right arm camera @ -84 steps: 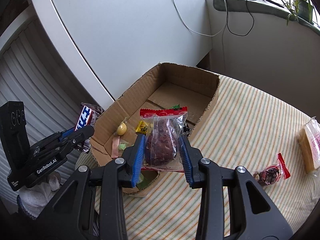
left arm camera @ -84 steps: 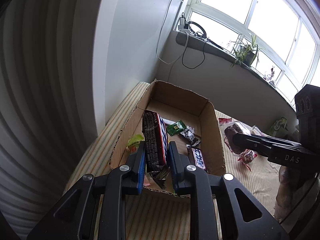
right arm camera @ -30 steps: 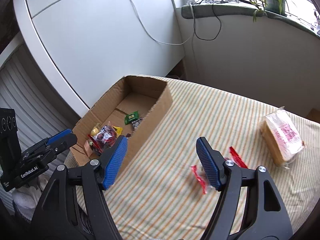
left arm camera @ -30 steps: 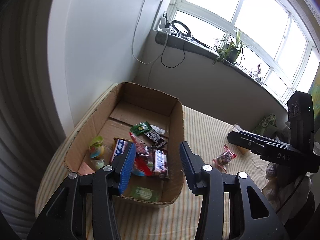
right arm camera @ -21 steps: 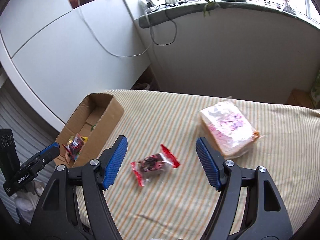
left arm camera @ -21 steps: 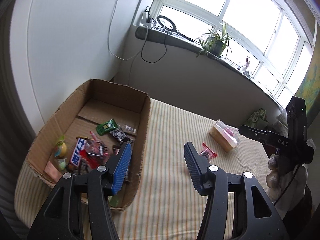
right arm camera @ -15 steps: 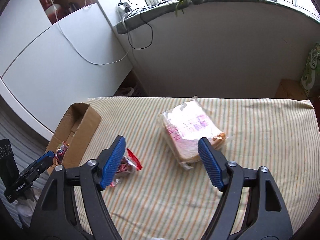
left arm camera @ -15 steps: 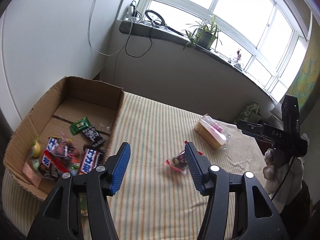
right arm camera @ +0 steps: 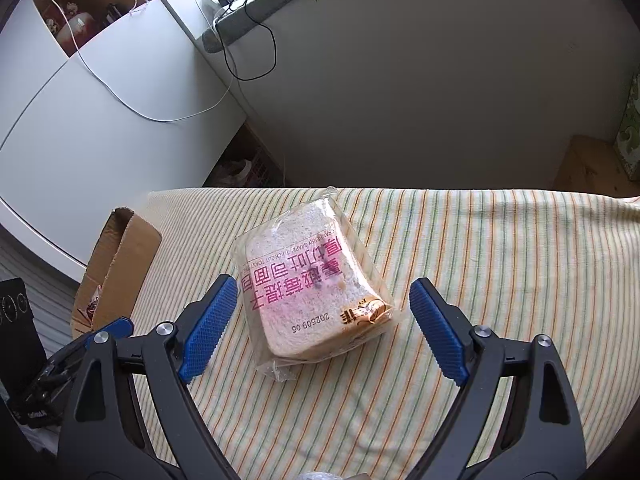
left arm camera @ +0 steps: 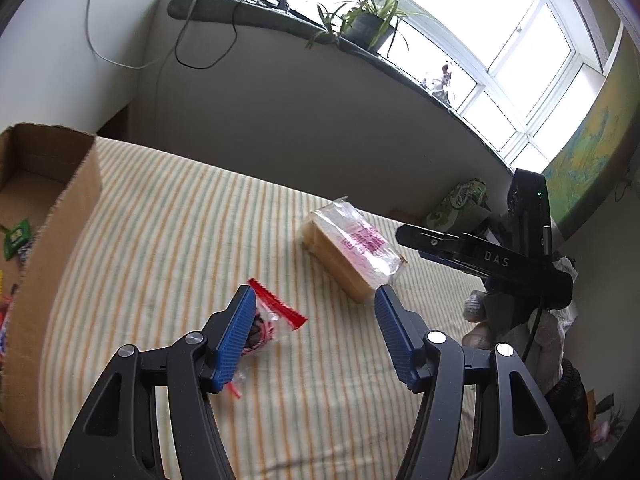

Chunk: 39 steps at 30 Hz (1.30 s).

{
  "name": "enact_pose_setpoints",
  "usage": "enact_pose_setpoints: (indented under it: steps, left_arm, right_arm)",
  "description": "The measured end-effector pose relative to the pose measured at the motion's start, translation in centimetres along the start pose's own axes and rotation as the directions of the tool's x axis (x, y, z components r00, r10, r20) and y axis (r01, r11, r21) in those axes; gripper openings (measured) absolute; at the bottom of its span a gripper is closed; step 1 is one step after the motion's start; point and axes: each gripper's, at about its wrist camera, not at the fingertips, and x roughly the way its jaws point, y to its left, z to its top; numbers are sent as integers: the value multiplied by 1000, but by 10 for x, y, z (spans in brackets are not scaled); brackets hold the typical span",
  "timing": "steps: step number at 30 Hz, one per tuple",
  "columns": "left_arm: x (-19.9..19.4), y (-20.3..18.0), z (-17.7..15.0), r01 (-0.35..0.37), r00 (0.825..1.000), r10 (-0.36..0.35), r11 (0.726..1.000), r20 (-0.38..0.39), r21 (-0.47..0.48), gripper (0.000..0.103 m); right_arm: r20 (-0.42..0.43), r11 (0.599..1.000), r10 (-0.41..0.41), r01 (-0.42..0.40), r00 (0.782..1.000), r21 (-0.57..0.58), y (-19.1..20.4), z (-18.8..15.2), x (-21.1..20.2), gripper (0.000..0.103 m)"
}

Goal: Organize snacks
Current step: 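Move both open tools back toward the bagged bread loaf, then grasp the bagged bread loaf with the right tool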

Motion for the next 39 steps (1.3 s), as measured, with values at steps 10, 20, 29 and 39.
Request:
enact_pose_setpoints:
  steps: [10, 20, 29, 39]
  left_arm:
    - [63, -21, 10, 8, 998, -10, 1000, -59, -28, 62]
    - [90, -15, 16, -6, 998, 1, 997, -63, -71, 59]
    - [97, -29, 13, -10, 996, 11, 1000, -88, 11, 37]
    - [74, -31, -8, 31, 993, -25, 998, -116, 48, 37]
  right_arm:
    - [-57, 998, 66, -65, 996, 19, -8, 14, 33, 90]
    - [-97, 996, 90, -87, 991, 34, -9, 7, 40, 71]
    - [-108, 997, 71, -69, 992, 16, 8, -4, 35, 60]
    - [-66, 998, 52, -50, 996, 29, 26, -46, 8, 58]
